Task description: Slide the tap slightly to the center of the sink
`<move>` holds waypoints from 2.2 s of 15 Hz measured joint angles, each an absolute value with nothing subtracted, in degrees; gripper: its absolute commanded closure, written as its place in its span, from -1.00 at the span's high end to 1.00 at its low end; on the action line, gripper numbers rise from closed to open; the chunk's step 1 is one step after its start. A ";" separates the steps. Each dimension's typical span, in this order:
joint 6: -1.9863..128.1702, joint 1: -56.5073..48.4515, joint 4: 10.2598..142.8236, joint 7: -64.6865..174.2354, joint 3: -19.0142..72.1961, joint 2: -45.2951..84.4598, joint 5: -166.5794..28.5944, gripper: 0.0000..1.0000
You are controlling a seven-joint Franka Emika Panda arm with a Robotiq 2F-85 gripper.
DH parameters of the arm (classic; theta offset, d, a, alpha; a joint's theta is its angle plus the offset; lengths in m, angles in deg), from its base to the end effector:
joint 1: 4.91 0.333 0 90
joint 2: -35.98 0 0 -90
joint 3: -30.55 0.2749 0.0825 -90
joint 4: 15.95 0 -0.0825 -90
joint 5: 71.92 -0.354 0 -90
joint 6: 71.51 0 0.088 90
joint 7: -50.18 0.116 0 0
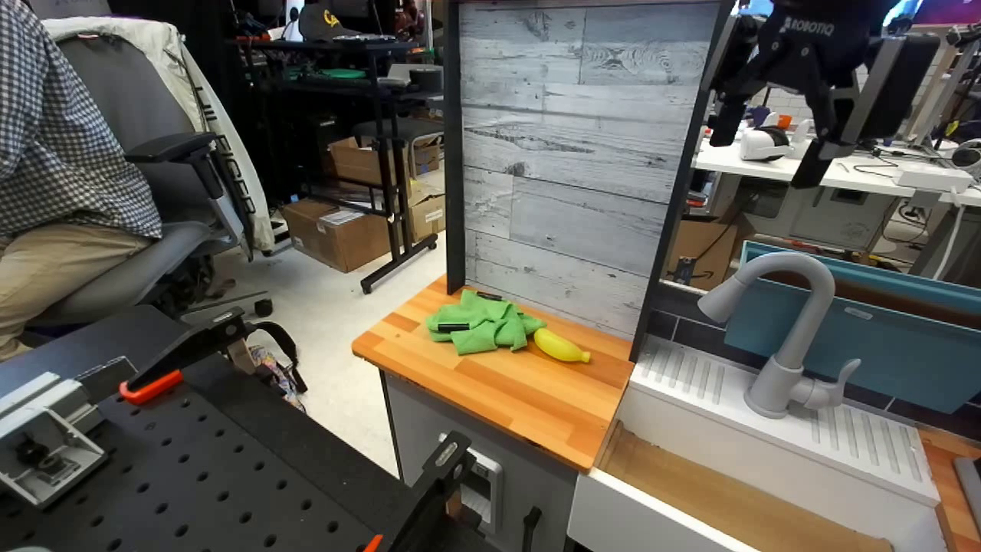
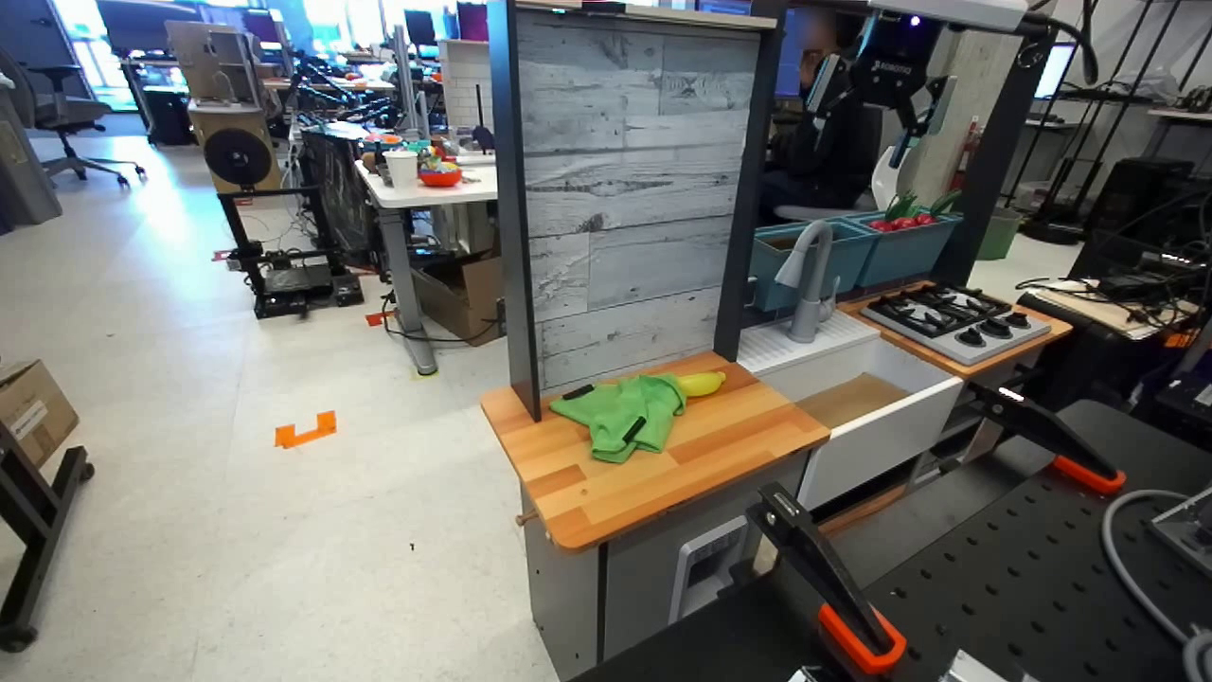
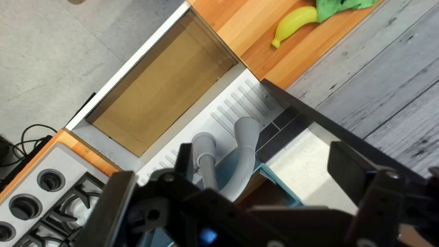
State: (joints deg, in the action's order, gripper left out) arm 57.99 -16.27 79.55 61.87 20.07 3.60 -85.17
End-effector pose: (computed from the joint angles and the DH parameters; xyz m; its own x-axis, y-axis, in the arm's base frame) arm 0.6001 -0.2206 0.2604 0.7647 -0.6441 0.0183 -0.6402 -0.7627 -0.0919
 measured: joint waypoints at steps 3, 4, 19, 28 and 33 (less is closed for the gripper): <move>58.08 -17.44 74.35 65.24 20.07 -0.97 -86.26 1.00; 58.20 -17.79 72.84 66.50 20.07 -2.34 -86.64 1.00; 67.93 -12.69 65.91 87.80 14.85 -14.98 -81.51 1.00; 67.80 -11.12 63.72 89.69 14.70 -18.10 -78.86 -0.16; 67.59 -11.11 62.04 89.69 14.70 -19.17 -78.83 -0.89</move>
State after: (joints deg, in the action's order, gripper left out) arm 67.59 -11.11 62.04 89.69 14.70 -19.17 -78.83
